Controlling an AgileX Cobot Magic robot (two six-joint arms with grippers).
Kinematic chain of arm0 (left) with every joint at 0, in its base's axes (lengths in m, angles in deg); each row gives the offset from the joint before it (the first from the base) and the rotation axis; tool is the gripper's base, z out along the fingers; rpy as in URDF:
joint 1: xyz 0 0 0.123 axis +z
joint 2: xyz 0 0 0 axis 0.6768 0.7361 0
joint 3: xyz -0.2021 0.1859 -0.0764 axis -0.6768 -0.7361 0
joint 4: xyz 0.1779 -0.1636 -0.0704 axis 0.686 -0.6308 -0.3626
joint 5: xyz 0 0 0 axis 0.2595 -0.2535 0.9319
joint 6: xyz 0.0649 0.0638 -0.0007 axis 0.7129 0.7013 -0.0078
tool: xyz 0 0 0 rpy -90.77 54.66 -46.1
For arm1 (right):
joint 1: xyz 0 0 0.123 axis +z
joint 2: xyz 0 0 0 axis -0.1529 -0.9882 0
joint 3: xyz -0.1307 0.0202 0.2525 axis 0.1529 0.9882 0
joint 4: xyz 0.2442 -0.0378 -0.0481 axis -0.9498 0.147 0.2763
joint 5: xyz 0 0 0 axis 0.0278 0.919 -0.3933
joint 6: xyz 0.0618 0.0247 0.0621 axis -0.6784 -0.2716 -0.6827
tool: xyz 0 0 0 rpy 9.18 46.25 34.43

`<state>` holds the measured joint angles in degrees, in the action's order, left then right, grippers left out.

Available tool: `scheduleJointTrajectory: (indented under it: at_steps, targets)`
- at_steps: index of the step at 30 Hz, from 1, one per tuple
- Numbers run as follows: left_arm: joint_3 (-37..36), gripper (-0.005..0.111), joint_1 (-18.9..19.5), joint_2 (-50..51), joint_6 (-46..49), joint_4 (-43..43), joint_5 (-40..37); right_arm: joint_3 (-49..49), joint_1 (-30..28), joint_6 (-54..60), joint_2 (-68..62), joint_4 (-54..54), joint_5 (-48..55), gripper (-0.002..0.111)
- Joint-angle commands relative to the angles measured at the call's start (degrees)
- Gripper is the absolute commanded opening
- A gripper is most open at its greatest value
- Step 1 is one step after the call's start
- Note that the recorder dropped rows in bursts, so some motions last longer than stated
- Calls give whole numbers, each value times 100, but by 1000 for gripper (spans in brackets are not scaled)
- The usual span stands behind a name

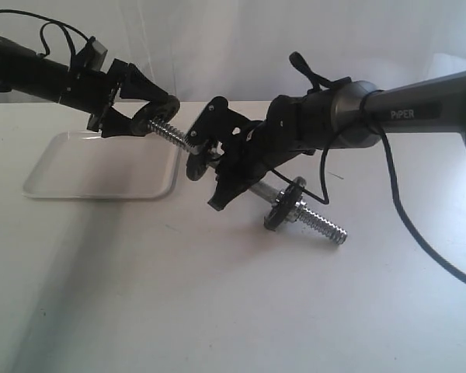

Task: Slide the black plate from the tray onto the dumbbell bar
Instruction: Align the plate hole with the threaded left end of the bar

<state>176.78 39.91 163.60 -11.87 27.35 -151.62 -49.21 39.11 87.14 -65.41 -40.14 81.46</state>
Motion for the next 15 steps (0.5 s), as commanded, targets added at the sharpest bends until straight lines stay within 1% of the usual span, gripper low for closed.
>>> scheduleJointTrajectory:
  at_steps: [1,15]
  targets:
    - [22,0,-29,-88,29,-517,-550,-185,-126,-118,398,-177,-1218,0]
    - [22,0,-29,-88,40,-579,-550,-185,-138,-118,331,-218,-1536,0]
